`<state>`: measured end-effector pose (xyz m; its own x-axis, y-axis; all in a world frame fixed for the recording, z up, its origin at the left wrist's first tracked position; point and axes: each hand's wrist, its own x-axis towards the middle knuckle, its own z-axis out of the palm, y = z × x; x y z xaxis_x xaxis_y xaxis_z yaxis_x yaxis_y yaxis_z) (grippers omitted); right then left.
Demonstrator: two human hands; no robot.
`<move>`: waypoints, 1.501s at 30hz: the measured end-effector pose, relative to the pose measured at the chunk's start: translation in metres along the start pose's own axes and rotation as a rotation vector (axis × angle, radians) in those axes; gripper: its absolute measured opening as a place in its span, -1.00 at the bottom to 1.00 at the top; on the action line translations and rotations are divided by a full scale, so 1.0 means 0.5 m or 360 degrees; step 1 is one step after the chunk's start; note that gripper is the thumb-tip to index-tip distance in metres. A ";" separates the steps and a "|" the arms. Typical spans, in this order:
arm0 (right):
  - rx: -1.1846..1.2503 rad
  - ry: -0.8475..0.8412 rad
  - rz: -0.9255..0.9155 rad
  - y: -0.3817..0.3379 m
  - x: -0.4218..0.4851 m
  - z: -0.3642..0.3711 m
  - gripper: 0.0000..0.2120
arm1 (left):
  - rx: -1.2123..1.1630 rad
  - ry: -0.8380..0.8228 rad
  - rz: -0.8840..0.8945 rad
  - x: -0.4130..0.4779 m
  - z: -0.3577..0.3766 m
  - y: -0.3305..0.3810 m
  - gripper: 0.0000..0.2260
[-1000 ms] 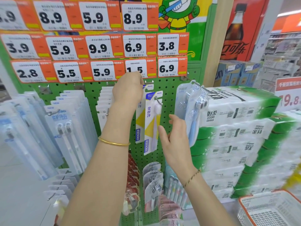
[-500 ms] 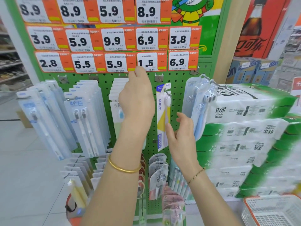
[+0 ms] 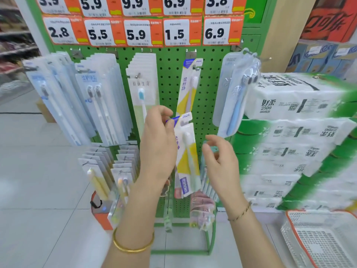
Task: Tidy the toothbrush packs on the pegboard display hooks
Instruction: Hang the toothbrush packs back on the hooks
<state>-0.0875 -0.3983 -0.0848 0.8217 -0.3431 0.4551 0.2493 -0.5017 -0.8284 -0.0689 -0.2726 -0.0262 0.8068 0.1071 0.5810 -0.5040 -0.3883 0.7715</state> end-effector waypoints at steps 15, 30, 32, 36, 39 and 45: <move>0.0392 -0.0119 0.0349 0.056 -0.039 -0.063 -0.77 | -0.0495 -0.0467 -0.0402 -0.081 0.053 -0.063 -0.81; 0.0772 0.0133 0.0637 0.090 -0.022 -0.050 -0.78 | -0.0113 -0.1071 -0.0376 -0.134 0.075 -0.099 -0.47; 0.0802 0.0138 0.0662 0.093 -0.023 -0.049 -0.80 | -0.0109 -0.1125 -0.0361 -0.140 0.078 -0.102 -0.38; 0.0859 0.0075 0.0656 0.087 -0.025 -0.053 -0.83 | 0.0170 -0.1191 -0.0142 -0.146 0.089 -0.106 -0.19; 0.0920 -0.0001 0.0629 0.076 -0.024 -0.054 -0.81 | 0.0269 -0.1133 -0.0047 -0.147 0.099 -0.105 -0.08; 0.0941 -0.0169 0.0554 0.062 -0.025 -0.065 -0.77 | 0.0194 -0.1068 -0.0098 -0.146 0.101 -0.088 -0.18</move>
<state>-0.1067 -0.4353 -0.1057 0.9427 -0.3109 0.1214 0.1750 0.1507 -0.9730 -0.0900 -0.3095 -0.1154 0.8690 -0.4430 0.2204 -0.4447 -0.5040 0.7404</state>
